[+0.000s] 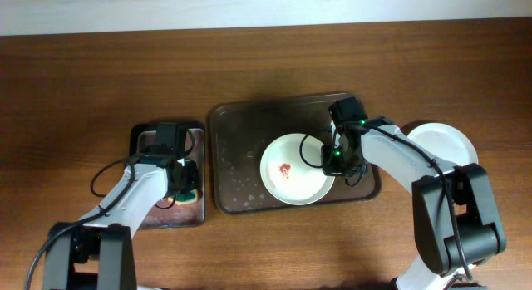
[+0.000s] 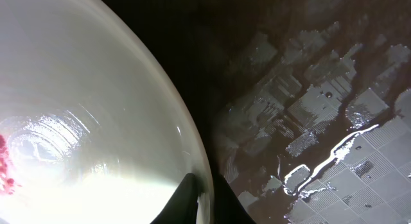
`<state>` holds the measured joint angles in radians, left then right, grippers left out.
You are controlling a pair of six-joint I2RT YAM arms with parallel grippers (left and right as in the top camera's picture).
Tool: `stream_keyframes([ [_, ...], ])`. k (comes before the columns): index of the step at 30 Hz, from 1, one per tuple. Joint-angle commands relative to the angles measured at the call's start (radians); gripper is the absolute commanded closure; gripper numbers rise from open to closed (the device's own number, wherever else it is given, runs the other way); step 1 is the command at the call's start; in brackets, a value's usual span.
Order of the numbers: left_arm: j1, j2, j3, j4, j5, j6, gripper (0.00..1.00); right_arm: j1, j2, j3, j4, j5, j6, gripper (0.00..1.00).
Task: Clean dirty plates on tray and stack at the side
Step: 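Bring the sponge over and scrub the last plate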
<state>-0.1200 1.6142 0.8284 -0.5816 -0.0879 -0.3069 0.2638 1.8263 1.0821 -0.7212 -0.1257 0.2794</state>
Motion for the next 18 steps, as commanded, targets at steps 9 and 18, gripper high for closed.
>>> stream_keyframes([
  [9, -0.003, 0.117, 0.214, -0.249, 0.048, 0.01, 1.0, 0.01, 0.044, -0.013, 0.003, 0.001, -0.01, 0.96],
  [18, -0.156, 0.117, 0.599, -0.45, 0.2, 0.016, 1.0, 0.01, 0.044, -0.013, 0.001, 0.001, -0.01, 0.96],
])
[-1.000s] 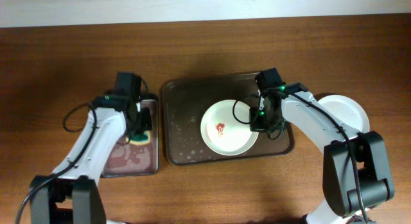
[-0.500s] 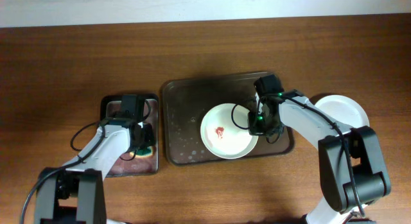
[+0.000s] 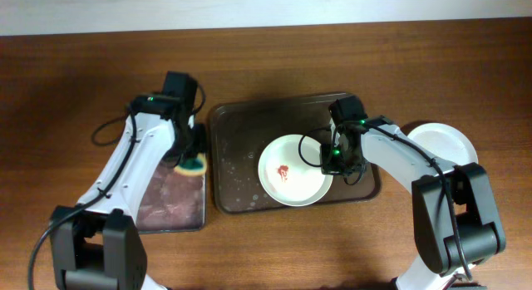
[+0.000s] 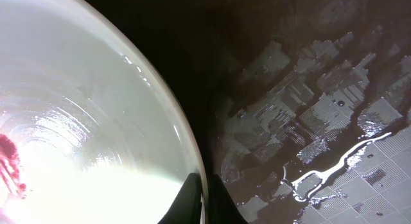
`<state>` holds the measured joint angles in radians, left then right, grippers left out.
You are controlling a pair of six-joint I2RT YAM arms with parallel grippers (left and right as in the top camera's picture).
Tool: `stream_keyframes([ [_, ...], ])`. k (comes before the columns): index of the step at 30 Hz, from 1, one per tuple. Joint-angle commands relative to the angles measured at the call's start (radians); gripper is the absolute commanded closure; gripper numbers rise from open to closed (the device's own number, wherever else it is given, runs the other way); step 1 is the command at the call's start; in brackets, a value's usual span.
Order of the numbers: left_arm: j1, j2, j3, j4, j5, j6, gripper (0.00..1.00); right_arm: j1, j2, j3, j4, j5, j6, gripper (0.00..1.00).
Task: Clean dirty plates on tray and stack at the side
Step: 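Bring the sponge over and scrub the last plate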
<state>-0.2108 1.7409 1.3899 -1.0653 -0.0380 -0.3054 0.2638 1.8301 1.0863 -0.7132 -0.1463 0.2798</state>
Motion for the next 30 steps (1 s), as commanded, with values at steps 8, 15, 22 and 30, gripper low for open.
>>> stream_keyframes([
  [8, -0.31, 0.135, 0.035, 0.253, 0.281, -0.164, 1.0, 0.011, 0.041, -0.017, -0.031, 0.023, 0.062, 0.96],
  [15, -0.428, 0.29, 0.035, 0.439, 0.416, -0.261, 1.0, 0.011, 0.041, -0.017, -0.031, 0.022, 0.062, 0.96],
  [22, -0.447, 0.456, 0.035, 0.457, 0.414, -0.338, 1.0, 0.011, 0.041, -0.017, -0.031, 0.022, 0.062, 0.96],
  [30, -0.441, 0.465, 0.04, 0.217, -0.092, -0.322, 1.0, 0.011, 0.041, -0.017, -0.039, 0.022, 0.062, 0.96],
])
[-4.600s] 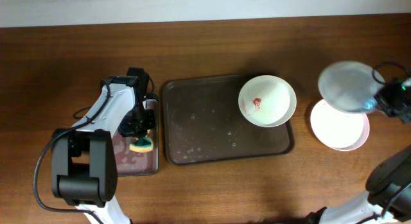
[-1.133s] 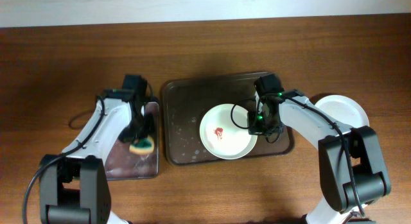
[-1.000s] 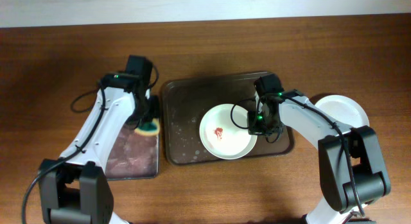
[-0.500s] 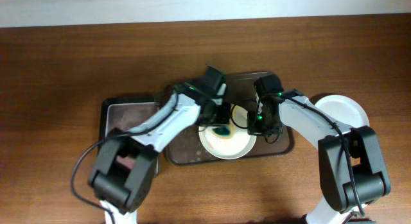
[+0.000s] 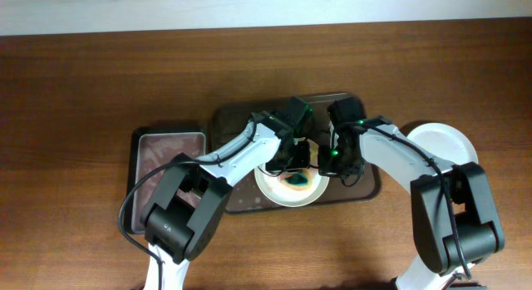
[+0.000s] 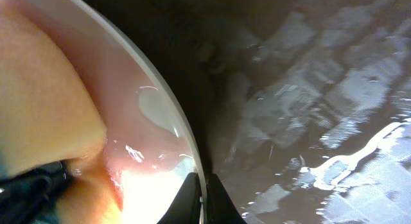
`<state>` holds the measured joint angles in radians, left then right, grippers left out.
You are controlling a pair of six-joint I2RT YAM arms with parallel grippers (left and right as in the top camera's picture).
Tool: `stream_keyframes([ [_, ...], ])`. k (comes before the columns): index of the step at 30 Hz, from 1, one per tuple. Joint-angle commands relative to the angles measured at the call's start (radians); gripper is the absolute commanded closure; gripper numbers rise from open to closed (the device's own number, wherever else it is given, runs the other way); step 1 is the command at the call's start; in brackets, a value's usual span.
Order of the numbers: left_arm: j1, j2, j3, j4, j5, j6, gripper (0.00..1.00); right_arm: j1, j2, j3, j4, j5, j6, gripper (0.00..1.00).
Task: Clean dirty plates on tray and stack at the side
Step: 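Bring the sponge over and scrub the last plate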
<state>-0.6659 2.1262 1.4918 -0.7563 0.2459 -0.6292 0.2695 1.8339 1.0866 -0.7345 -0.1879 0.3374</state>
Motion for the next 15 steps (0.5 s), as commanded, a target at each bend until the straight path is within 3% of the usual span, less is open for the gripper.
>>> stream_keyframes([
  [1, 0.014, 0.08, -0.062, -0.11, -0.429, 0.002, 1.0, 0.005, 0.037, -0.017, -0.019, 0.064, 0.005, 0.96],
  [5, 0.014, 0.08, -0.062, -0.159, -0.573, 0.024, 1.0, 0.005, 0.037, -0.017, -0.029, 0.064, 0.005, 0.96],
  [15, 0.014, 0.079, -0.009, -0.286, -0.778, 0.024, 1.0, 0.005, 0.037, -0.017, -0.055, 0.065, 0.005, 0.96],
])
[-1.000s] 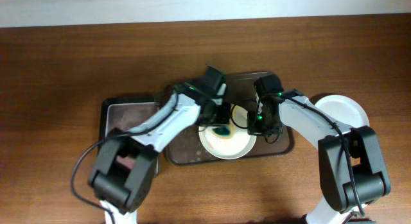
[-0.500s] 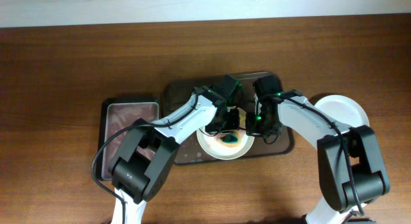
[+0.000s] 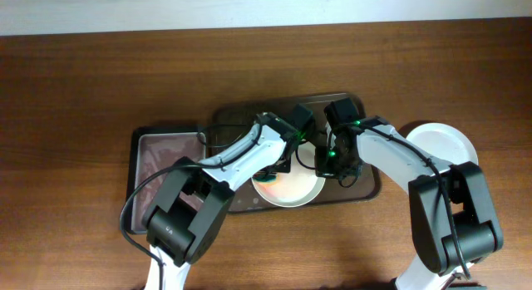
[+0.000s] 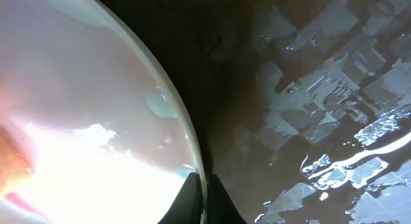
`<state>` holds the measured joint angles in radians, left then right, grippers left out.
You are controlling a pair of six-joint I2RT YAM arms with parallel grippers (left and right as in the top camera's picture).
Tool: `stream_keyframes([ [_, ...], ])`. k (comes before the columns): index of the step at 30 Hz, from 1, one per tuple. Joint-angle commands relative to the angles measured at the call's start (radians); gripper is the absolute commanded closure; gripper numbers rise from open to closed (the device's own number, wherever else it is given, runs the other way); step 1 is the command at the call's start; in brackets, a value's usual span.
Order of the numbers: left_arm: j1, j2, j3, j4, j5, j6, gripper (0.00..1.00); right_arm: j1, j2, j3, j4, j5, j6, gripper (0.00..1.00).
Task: Clean dirty plates on tray and stack at the side
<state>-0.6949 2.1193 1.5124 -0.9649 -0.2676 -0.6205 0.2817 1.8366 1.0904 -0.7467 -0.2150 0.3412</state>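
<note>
A white plate (image 3: pixel 293 190) lies in the wet brown tray (image 3: pixel 237 132). My right gripper (image 3: pixel 331 164) is shut on its right rim. In the right wrist view the two dark fingertips of the right gripper (image 4: pixel 204 180) pinch the rim of the plate (image 4: pixel 96 115), whose surface carries a pinkish wet film. My left gripper (image 3: pixel 278 167) reaches across onto the plate's upper left part, and its arm hides most of the sponge it holds. An orange blur at the left edge (image 4: pixel 11 163) is the sponge.
A clean white plate (image 3: pixel 445 145) sits on the table right of the tray. A small basin (image 3: pixel 162 169) of pinkish water stands to the tray's left. The tray floor (image 4: pixel 308 89) is puddled and foamy.
My left gripper with the sponge has shifted from the plate's middle toward its upper left. The sponge has left the rim area by my right fingers. A pink film is on the plate.
At first my left gripper was down in the basin with the sponge while my right held the red-stained plate by its rim. Then the left held the sponge at the basin's far end. Then the sponge lay on the stain, and now the stain is smeared pink.
</note>
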Motion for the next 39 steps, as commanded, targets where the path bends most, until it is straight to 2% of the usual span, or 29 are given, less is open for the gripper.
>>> stream_keyframes([
  [1, 0.043, 0.086, -0.012, -0.098, -0.286, 0.015, 1.0, -0.007, 0.034, -0.021, -0.044, 0.092, 0.001, 0.96],
  [5, 0.043, 0.086, 0.101, -0.199, -0.292, 0.014, 1.0, -0.007, 0.034, -0.021, -0.051, 0.095, 0.001, 0.96],
  [13, 0.082, 0.08, 0.383, -0.484, -0.169, 0.014, 1.0, -0.007, 0.034, -0.021, -0.05, 0.095, 0.001, 0.96],
  [17, 0.153, 0.042, 0.409, -0.575, -0.136, 0.015, 1.0, -0.007, 0.034, -0.021, -0.05, 0.095, 0.0, 0.96],
  [23, 0.321, -0.153, 0.401, -0.663, -0.136, 0.062, 1.0, -0.007, 0.032, -0.01, -0.034, 0.094, -0.05, 0.96],
  [25, 0.363, -0.216, 0.372, -0.66, -0.136, 0.066, 1.0, -0.003, 0.0, 0.017, -0.064, 0.106, -0.099, 0.96],
  [27, 0.399, -0.279, 0.301, -0.623, -0.135, 0.082, 1.0, 0.02, -0.061, 0.047, -0.111, 0.205, -0.098, 0.96],
  [31, 0.466, -0.401, 0.032, -0.399, 0.033, 0.171, 1.0, 0.122, -0.19, 0.064, -0.163, 0.473, -0.07, 0.96],
  [34, 0.511, -0.435, -0.153, -0.253, 0.096, 0.179, 1.0, 0.231, -0.293, 0.083, -0.183, 0.661, -0.045, 0.96],
  [39, 0.558, -0.435, -0.29, -0.113, 0.14, 0.208, 1.0, 0.383, -0.391, 0.15, -0.193, 0.965, -0.045, 0.96],
])
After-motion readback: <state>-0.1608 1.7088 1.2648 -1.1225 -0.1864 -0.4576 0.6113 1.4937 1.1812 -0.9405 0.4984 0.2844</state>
